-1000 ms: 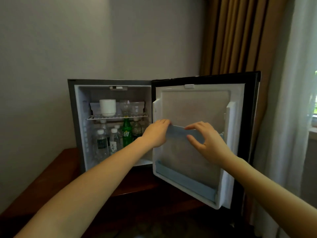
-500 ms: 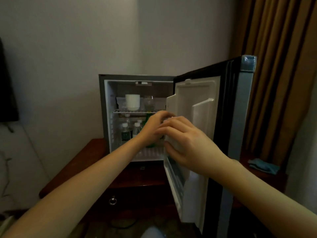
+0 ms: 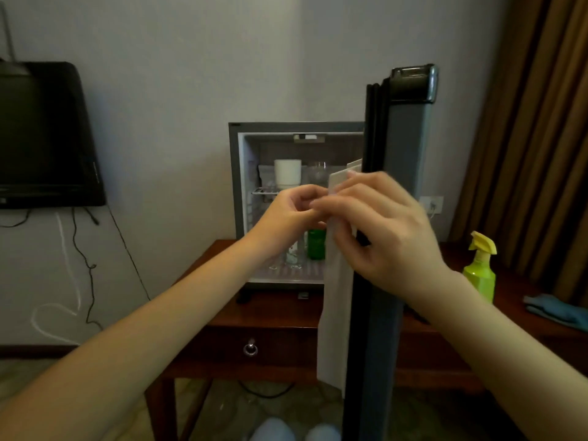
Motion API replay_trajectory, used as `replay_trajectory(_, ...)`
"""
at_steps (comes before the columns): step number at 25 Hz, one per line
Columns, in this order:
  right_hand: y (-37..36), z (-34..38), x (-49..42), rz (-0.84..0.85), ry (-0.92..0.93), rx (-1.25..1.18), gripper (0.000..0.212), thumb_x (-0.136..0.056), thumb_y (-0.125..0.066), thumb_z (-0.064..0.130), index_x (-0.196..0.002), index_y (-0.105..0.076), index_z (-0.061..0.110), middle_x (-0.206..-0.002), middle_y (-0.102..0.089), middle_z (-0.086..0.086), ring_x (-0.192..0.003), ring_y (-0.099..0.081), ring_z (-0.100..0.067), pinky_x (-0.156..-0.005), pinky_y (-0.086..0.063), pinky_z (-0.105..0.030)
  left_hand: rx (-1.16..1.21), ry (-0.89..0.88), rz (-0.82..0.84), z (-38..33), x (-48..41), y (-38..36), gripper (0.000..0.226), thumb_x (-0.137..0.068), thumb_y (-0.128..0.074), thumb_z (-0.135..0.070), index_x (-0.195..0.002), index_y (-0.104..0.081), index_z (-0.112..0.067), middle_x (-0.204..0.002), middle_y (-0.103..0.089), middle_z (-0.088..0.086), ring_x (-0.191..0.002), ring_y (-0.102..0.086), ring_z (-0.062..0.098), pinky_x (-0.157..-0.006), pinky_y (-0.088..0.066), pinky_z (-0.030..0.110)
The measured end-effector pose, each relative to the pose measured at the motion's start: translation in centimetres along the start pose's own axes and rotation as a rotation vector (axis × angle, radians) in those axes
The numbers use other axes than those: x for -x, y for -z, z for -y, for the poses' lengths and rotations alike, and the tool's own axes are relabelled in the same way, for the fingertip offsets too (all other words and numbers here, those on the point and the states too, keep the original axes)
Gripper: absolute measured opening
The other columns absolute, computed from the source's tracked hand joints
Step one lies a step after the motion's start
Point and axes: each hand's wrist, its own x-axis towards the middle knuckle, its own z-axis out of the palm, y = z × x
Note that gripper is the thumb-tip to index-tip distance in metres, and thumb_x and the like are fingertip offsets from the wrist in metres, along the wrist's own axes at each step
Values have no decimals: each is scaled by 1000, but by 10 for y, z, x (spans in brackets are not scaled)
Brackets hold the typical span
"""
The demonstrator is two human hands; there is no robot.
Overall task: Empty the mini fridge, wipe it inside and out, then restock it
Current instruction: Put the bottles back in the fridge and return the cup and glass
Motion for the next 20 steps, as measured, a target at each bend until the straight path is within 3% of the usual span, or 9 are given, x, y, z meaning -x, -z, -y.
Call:
replay_trajectory(4,-23,6,-15,4,64,-140,21,-87,-58,-1,-105,-68,-1,-98,-68,-14,-99,-60,-28,-103,-42,-36,-13,37,-50,13,1,23,33,-94,-46,6,-89,-58,-24,-86,-61,-8,-70,-62,-9,-66,-46,11)
replay_trajectory(7,-30,-5,-29,-52,109,-106,24,-87,-56,0,-108,-68,1,-106,-66,-14,-106,-55,-28,-110,-34,-39,17,65,-101,28,1,49,15,-94,-53,-9,-97,-62,-21,-94,-64,-4,-85,-63,6,-76,-49,22)
replay_trajectory(10,-40,-40,-54,-63,-110,-77,35,-88,-57,8,-123,-60,6,-121,-58,-11,-115,-49,-27,-109,-31,-28,1,106,-247,47,-7,85,13,-91,-60,-21,-102,-64,-17,-97,-68,0,-93,-63,18,-79,-51,31)
replay_trajectory(13,-65,-75,-80,71,-329,-159,49,-91,-58,29,-136,-47,13,-137,-44,-6,-128,-40,-21,-109,-28,-23,-70,156,-443,56,-12,114,11,-95,-55,-18,-104,-62,-16,-98,-66,4,-95,-62,20,-79,-52,29)
replay_trajectory(17,-115,-97,-110,294,-362,-207,51,-92,-58,40,-135,-48,14,-128,-53,-5,-121,-45,-20,-102,-33,-26,-364,123,-575,65,-20,142,13,-95,-54,-15,-106,-58,-15,-101,-63,5,-94,-59,16,-75,-49,21)
replay_trajectory(20,-153,-103,-122,271,-370,-215,45,-89,-63,36,-127,-57,12,-116,-55,-8,-112,-49,-22,-95,-34,-22,-574,107,-594,83,-29,163,11,-94,-53,-15,-105,-56,-19,-103,-61,4,-91,-58,14,-70,-44,17)
